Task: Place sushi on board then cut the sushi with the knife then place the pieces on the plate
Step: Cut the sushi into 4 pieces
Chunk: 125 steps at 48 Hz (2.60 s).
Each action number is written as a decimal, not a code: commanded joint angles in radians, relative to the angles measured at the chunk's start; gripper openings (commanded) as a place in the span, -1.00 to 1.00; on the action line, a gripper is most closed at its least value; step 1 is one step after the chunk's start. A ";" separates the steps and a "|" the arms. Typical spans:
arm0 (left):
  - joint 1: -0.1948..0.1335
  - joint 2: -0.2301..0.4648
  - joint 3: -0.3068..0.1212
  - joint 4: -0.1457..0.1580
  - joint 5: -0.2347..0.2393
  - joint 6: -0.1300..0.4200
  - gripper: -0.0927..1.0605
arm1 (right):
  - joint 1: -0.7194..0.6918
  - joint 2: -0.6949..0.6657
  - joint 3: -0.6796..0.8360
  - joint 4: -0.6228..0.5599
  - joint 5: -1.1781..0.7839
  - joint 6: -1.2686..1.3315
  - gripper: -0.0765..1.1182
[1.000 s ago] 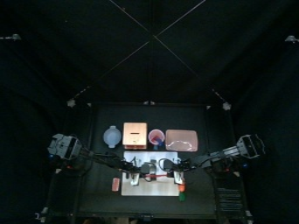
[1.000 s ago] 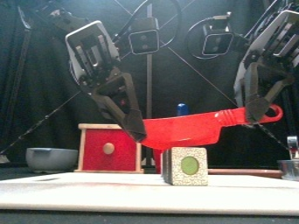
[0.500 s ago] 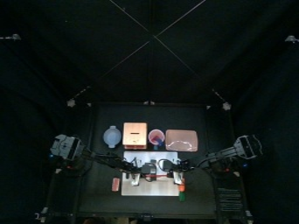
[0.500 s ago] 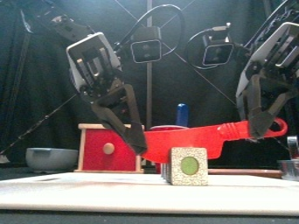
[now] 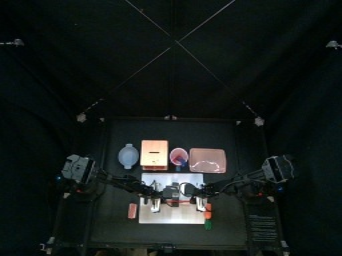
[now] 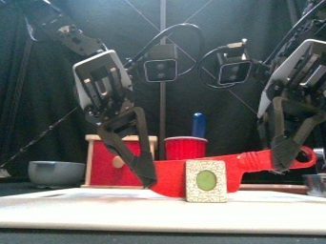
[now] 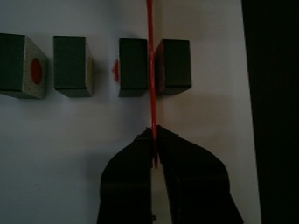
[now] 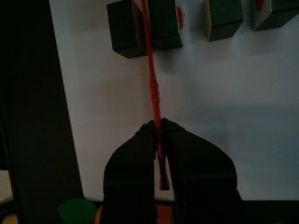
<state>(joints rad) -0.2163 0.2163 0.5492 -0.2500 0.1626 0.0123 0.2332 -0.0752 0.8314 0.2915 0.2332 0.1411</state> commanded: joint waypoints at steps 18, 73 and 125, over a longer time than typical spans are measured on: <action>-0.054 -0.028 -0.021 -0.040 0.005 -0.003 -0.08 | 0.057 -0.018 -0.034 0.046 -0.003 0.003 -0.19; 0.034 -0.307 0.120 0.225 -0.244 0.002 -0.09 | -0.097 -0.314 -0.034 -0.112 0.028 0.002 -0.19; 0.086 -0.336 0.232 0.213 -0.500 0.002 0.54 | -0.117 -0.594 0.161 -0.005 0.169 0.005 -0.19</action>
<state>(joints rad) -0.1319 -0.1012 0.7900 -0.0337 -0.3267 0.0123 0.1135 -0.6105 0.9848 0.2592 0.3774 0.1457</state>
